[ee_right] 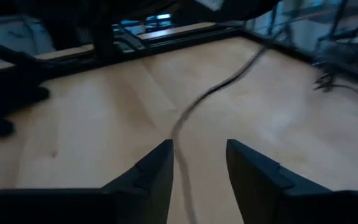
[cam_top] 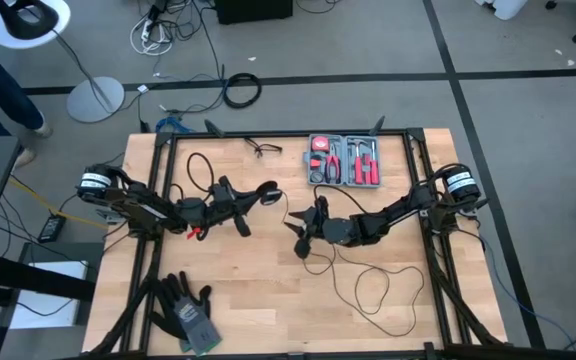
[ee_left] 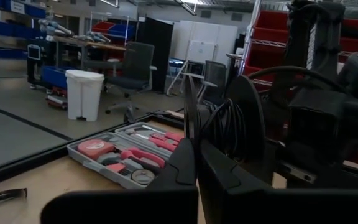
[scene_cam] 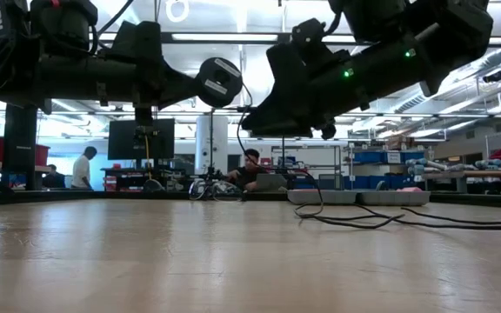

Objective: Coil cords
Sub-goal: Coil the black wire onto the spool

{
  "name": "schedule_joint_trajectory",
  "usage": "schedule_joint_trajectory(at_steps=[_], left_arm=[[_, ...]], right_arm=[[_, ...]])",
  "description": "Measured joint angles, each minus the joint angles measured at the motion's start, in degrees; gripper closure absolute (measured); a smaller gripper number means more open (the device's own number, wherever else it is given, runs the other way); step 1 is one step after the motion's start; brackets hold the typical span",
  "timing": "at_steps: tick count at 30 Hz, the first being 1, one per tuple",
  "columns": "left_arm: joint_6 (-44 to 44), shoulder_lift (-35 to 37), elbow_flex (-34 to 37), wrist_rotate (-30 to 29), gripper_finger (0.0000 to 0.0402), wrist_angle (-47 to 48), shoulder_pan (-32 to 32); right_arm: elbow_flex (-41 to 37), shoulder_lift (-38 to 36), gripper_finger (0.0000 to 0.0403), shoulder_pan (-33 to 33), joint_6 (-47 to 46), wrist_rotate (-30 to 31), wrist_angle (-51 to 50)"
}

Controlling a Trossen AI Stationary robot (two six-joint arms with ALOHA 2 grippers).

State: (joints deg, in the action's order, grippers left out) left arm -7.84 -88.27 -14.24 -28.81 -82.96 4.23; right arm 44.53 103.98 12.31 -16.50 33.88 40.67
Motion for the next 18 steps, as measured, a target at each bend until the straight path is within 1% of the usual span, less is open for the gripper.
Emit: schedule_joint_trajectory(at_steps=[3,8,18], left_arm=[[0.0,0.0,0.0,-1.5,0.0401,-0.2,0.0],[0.0,0.0,-0.8,-4.0,0.0401,-1.1,0.0],[0.1,0.0,-2.2,-4.1,0.0401,-1.1,0.0]], right_arm=[[0.0,0.0,0.0261,-0.6,-1.5,-2.6,0.0],[0.0,0.0,0.0273,-1.3,-1.5,-2.8,0.5],[0.4,0.0,0.032,-2.9,0.1,-2.9,0.4]])
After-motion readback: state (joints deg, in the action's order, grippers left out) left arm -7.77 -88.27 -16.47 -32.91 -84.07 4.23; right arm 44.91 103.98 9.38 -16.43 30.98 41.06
